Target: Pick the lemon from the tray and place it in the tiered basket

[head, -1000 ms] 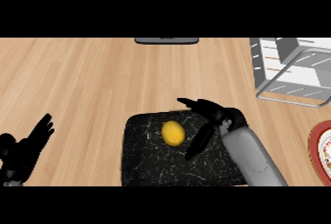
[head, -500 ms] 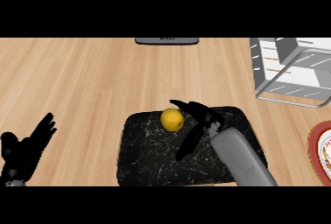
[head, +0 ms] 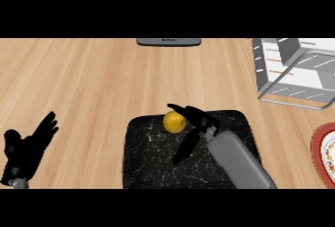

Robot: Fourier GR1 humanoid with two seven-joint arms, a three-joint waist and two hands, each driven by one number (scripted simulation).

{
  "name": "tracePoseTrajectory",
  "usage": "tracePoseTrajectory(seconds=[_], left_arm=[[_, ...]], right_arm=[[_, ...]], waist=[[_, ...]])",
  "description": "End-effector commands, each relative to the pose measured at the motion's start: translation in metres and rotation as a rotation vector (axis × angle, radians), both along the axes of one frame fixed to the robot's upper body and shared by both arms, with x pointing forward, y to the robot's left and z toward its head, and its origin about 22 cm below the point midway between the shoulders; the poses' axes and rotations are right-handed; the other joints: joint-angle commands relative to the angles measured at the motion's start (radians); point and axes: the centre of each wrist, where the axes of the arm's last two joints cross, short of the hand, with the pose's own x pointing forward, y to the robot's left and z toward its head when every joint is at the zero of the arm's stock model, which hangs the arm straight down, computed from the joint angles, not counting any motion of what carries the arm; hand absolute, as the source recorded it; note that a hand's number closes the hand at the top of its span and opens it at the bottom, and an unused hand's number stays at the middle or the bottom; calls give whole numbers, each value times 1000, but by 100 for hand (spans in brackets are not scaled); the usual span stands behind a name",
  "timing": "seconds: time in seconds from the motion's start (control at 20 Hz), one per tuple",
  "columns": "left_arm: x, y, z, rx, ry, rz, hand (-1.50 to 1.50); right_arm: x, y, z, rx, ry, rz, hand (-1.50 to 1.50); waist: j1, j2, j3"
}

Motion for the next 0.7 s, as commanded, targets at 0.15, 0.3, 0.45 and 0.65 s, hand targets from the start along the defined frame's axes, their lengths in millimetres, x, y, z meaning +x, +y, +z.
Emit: tracePoseTrajectory(seconds=[0.15,0.3,0.45,0.65], left_arm=[[0,22,-1,2,1,0,0],[4,-8,6,-5,23,-3,0],[1,0,9,5,2,16,0],[-3,11,5,-14,9,6,0]], right_arm=[[-20,10,-22,94,-55,53,150],[-20,28,-5,99,-102,12,150],[-18,17,-8,127,-138,-44,150],[-19,10,3,99,-169,-134,150]], waist=[[-1,13,4],[4,12,4],[0,12,4],[-2,12,4]])
